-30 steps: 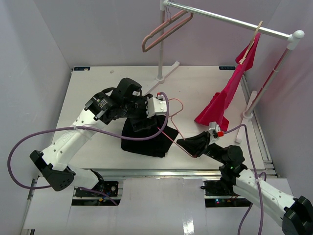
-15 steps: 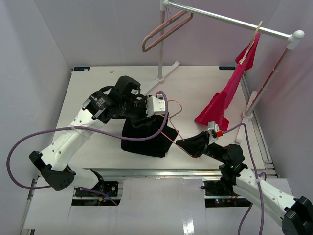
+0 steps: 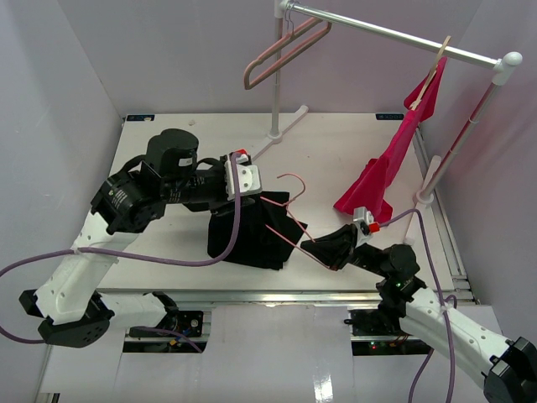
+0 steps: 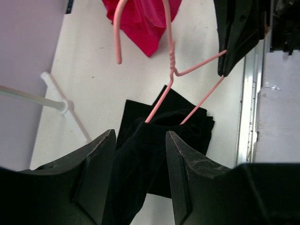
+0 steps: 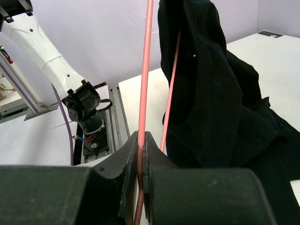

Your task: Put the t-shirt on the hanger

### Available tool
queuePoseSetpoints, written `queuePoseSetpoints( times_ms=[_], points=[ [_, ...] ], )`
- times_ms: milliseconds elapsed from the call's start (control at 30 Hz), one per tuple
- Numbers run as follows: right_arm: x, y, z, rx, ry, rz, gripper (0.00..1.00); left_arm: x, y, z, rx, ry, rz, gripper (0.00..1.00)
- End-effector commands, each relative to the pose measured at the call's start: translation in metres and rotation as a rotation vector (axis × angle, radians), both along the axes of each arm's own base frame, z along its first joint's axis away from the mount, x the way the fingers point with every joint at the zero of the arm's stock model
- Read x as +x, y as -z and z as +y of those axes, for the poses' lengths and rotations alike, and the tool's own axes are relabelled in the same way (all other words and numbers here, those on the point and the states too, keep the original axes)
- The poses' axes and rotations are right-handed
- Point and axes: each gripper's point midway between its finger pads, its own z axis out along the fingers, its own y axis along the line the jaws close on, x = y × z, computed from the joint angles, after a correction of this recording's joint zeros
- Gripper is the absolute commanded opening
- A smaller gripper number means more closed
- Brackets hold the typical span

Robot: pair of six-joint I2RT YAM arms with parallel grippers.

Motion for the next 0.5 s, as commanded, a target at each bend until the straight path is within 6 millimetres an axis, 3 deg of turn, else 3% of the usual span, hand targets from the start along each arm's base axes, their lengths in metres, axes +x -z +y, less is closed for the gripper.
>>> queuePoseSetpoints(
  times_ms=[0,267,400,467],
  points=[
    [-0.009,-0.046,-0.004,0.082,-0.011,-0.134,0.08,0.01,-0.002,0.004,0.018,-0.03,-0.067,0.59],
    [-0.012,-0.048,-0.006,0.082,-0.02,-0.145,0.08,0.023,0.045,0.003,0.177,-0.071,0.06,0.6],
    [-0.012,-0.05,-0.008,0.09,-0.006,-0.15,0.08,0.026,0.055,0.003,0.205,-0.079,0.081,0.47],
    [-0.011,-0.051,-0.01,0.092,0.011,-0.157,0.08,0.02,0.054,0.002,0.198,-0.059,0.099,0.49]
  ],
)
